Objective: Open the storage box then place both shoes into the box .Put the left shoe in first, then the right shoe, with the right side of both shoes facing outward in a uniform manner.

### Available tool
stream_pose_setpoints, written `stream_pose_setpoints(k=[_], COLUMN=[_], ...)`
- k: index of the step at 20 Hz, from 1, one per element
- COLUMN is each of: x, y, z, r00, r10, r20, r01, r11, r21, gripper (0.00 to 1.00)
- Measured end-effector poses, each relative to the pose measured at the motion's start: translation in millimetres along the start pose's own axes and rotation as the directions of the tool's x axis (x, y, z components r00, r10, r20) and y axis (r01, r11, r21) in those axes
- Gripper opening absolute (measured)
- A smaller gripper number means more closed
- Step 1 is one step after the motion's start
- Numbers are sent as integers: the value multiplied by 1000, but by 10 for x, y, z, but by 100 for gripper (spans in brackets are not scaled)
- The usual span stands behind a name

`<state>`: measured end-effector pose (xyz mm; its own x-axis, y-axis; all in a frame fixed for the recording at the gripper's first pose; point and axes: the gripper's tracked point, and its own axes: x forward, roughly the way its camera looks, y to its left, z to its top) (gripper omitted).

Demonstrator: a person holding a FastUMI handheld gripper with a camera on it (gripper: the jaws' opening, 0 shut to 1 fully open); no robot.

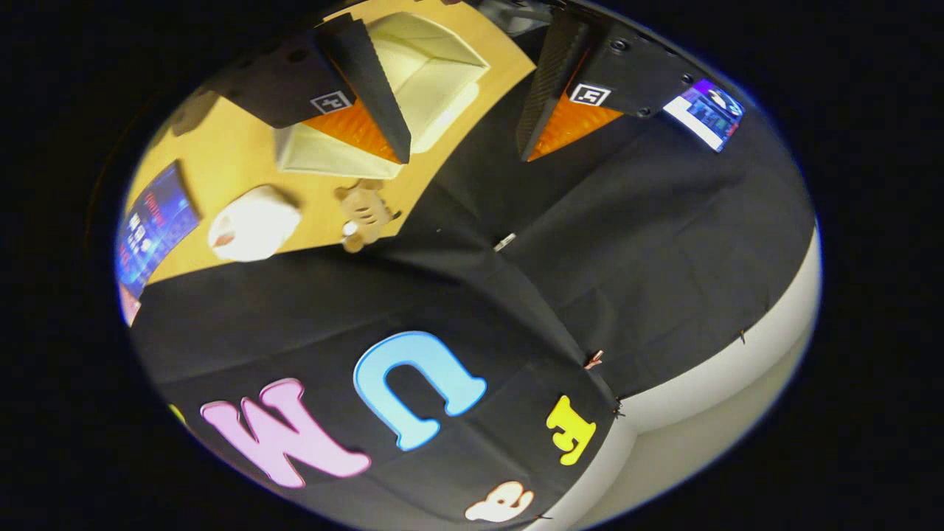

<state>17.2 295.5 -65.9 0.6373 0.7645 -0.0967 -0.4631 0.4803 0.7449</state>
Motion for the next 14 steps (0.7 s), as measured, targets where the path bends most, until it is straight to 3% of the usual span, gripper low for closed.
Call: stream_pose_setpoints(k=[3,7,11,14], x=[-504,-1076,-1537,-1713], y=[-411,-1085,-1904,-2330], z=[90,33,-323,-695], r00=[993,968,918,875], r10=[-116,-249,-396,-472], r20=[27,16,-34,-107], r01=[118,248,375,416], r11=[987,958,892,846], r21=[-110,-144,-252,-333], gripper=[91,91,91,91])
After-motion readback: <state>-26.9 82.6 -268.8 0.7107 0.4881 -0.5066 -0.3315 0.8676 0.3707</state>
